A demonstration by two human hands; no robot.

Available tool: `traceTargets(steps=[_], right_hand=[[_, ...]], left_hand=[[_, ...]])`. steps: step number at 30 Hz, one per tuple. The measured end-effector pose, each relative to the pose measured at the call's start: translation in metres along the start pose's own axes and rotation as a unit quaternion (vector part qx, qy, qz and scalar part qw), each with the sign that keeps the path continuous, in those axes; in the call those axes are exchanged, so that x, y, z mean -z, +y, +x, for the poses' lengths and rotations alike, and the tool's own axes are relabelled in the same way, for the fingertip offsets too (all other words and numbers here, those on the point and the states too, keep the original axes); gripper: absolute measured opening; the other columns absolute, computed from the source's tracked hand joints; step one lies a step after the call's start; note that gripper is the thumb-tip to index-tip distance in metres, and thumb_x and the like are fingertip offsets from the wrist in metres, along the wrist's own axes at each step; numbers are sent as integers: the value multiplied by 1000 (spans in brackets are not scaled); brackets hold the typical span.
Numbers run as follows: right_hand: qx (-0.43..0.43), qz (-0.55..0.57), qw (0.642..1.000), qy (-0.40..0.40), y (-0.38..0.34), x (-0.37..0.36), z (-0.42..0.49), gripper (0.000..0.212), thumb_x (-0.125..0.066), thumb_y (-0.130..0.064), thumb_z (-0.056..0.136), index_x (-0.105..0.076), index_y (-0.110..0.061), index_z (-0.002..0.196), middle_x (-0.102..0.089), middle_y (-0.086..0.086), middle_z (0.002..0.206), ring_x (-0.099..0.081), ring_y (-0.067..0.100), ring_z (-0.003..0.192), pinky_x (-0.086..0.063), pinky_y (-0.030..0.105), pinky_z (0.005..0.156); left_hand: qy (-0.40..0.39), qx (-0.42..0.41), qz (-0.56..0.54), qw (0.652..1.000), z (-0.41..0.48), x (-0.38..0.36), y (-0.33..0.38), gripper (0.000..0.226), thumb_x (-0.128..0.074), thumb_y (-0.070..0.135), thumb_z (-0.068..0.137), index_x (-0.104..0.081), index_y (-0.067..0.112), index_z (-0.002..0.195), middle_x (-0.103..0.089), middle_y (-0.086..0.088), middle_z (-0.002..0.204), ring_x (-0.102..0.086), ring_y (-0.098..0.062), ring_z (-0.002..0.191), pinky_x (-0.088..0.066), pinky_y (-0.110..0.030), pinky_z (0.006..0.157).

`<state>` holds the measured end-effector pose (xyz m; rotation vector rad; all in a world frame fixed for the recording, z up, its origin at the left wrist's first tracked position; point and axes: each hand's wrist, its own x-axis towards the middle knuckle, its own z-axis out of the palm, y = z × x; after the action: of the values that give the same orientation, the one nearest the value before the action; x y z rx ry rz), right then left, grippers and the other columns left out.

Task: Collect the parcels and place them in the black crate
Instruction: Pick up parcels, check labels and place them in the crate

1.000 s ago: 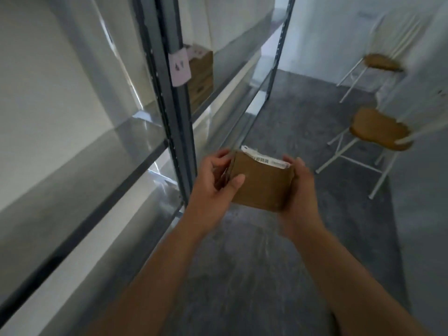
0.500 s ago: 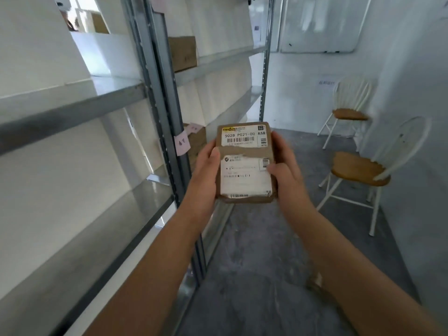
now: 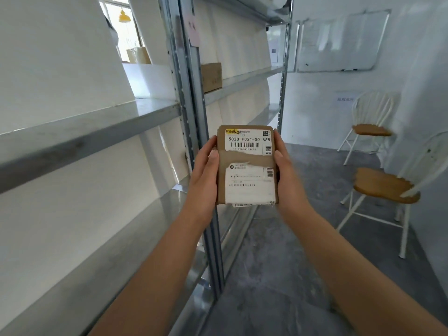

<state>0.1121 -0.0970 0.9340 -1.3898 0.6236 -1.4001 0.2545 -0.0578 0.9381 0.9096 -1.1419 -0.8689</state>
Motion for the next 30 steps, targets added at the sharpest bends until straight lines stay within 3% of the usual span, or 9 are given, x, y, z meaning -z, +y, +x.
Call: traceTargets(steps=[2, 5, 7, 11, 15, 19, 22, 27, 30], right_hand=[[-4, -2, 1000, -8, 6, -7, -1, 45, -34, -43, 88, -35, -53, 131, -60, -24, 120, -62, 6, 109, -53, 31, 90], [-17, 21, 999, -40, 12, -20, 1, 53, -36, -42, 88, -32, -44, 140, -56, -15, 131, -59, 8, 114, -49, 36, 96], [-24, 29, 997, -69, 12, -28, 4, 52, -36, -44, 87, -32, -47, 138, -52, -13, 136, -56, 7, 117, -47, 37, 99], [-16, 24, 991, -133, 12, -45, 13, 43, -35, -47, 86, -35, -56, 129, -61, -28, 111, -63, 1, 102, -52, 25, 78], [-15, 45, 975, -219, 8, -67, 14, 38, -37, -49, 85, -39, -64, 119, -64, -30, 107, -64, 3, 101, -55, 24, 74], [-26, 96, 947, -305, 9, -88, -5, 41, -35, -46, 87, -38, -56, 127, -59, -22, 124, -60, 1, 108, -54, 20, 78], [-53, 130, 918, -372, 18, -107, -30, 48, -34, -44, 92, -31, -44, 140, -50, -12, 137, -56, 4, 116, -53, 26, 89], [-95, 176, 864, -462, 15, -152, -89, 41, -29, -35, 100, -32, -41, 141, -56, -18, 128, -60, 3, 109, -56, 23, 79], [-122, 189, 823, -522, 5, -180, -135, 44, -27, -41, 98, -31, -41, 142, -53, -15, 133, -58, 5, 113, -55, 31, 87]], left_hand=[[20, -8, 7, 1000, -5, 7, 1, 48, -42, 52, 88, -45, 41, 135, -55, 4, 136, -57, -16, 120, -45, -49, 102], [59, -25, 18, 998, -15, 14, 5, 52, -40, 53, 88, -42, 38, 138, -47, 1, 143, -52, -19, 127, -42, -50, 105], [73, -37, 27, 996, -20, 18, 9, 52, -39, 52, 92, -39, 36, 141, -49, 1, 143, -54, -19, 125, -45, -46, 103], [102, -58, 64, 991, -31, 29, 21, 53, -32, 48, 96, -30, 33, 146, -57, 2, 136, -63, -14, 112, -56, -24, 78], [177, -74, 123, 974, -52, 34, 33, 58, -30, 56, 90, -26, 41, 146, -57, 9, 135, -63, -11, 112, -57, -25, 78], [269, -84, 140, 949, -90, 40, 40, 55, -35, 59, 92, -26, 46, 145, -54, 12, 137, -60, -9, 116, -55, -31, 89], [346, -84, 139, 924, -129, 44, 44, 49, -38, 54, 92, -31, 49, 141, -58, 15, 131, -62, -8, 112, -57, -27, 83], [459, -82, 165, 869, -203, 54, 64, 47, -43, 55, 91, -35, 47, 137, -63, 14, 122, -65, -9, 106, -57, -25, 73], [522, -98, 165, 831, -256, 61, 80, 46, -42, 52, 91, -38, 44, 136, -64, 11, 122, -65, -12, 107, -56, -24, 74]])
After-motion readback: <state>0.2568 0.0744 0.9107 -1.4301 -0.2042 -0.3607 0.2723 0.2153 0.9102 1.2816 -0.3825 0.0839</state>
